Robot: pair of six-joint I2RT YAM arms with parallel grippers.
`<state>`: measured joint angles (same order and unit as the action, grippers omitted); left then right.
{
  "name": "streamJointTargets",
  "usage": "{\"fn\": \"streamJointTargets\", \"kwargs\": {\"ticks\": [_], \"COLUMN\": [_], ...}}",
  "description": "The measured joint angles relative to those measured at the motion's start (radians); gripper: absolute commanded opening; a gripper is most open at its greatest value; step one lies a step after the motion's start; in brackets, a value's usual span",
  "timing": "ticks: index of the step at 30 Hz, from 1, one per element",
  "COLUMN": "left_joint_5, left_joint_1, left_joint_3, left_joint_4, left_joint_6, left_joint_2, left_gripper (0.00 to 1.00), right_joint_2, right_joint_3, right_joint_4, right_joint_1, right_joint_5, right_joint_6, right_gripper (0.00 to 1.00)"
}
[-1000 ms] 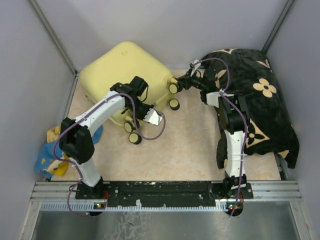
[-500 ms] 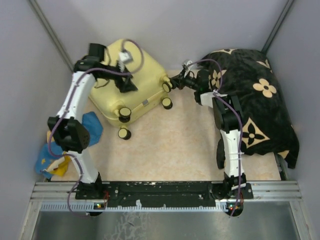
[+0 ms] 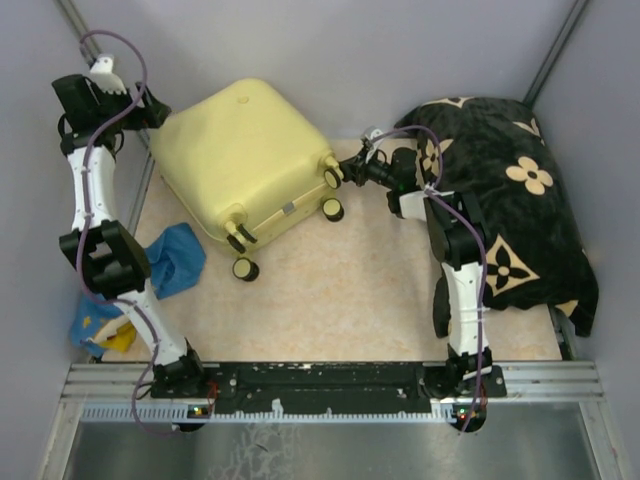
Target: Pack the luggage
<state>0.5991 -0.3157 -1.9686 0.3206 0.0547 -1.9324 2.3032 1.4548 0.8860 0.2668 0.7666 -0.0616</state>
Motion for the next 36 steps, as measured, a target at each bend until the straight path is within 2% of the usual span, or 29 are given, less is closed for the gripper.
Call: {"fn": "streamJointTargets", "kwargs": {"ticks": [7, 12, 14, 22, 27, 29, 36], "left_joint_5": [-0.129, -0.301, -0.369, -0.601, -0.621, -0.610, -0.449], "left_joint_1": [-0.006, 0.048, 0.074, 0.180, 0.221, 0.235, 0.267], "left_joint_3": [-0.345, -0.374, -0.377, -0.426, -0.438, -0.437, -0.391], "left_joint_4": [-0.072, -0.188, -0.286, -0.597, -0.659, -0.669, -0.599], "left_joint_6": [0.003, 0.071, 0.084, 0.302, 0.490, 0.558, 0.776], "left_joint_2": [-0.317, -0.449, -0.487, -0.607, -0.624, -0.624, -0.581], "left_gripper": [0.94, 0.97, 0.98, 0.98, 0.93, 0.87, 0.74], "right_joint_2": [-0.056, -0.109, -0.124, -0.160, -0.171, -0.179, -0.260], "right_joint_3": [-0.062, -0.109, -0.116, -0.127, -0.127, -0.135, -0.247], "right_joint_4": [-0.029, -0.082, -0.107, -0.200, -0.229, -0.236, -0.229], "right_joint_1": [0.013, 0.030, 0.035, 0.055, 0.061, 0.062, 0.077], "right_joint_5": [-0.006, -0.016, -0.017, -0.015, -0.013, -0.014, -0.017], "right_joint_6": [0.045, 0.108, 0.129, 0.214, 0.235, 0.237, 0.236], "right_gripper": [0.00, 0.00, 0.00, 0.00, 0.00, 0.00, 0.00]}}
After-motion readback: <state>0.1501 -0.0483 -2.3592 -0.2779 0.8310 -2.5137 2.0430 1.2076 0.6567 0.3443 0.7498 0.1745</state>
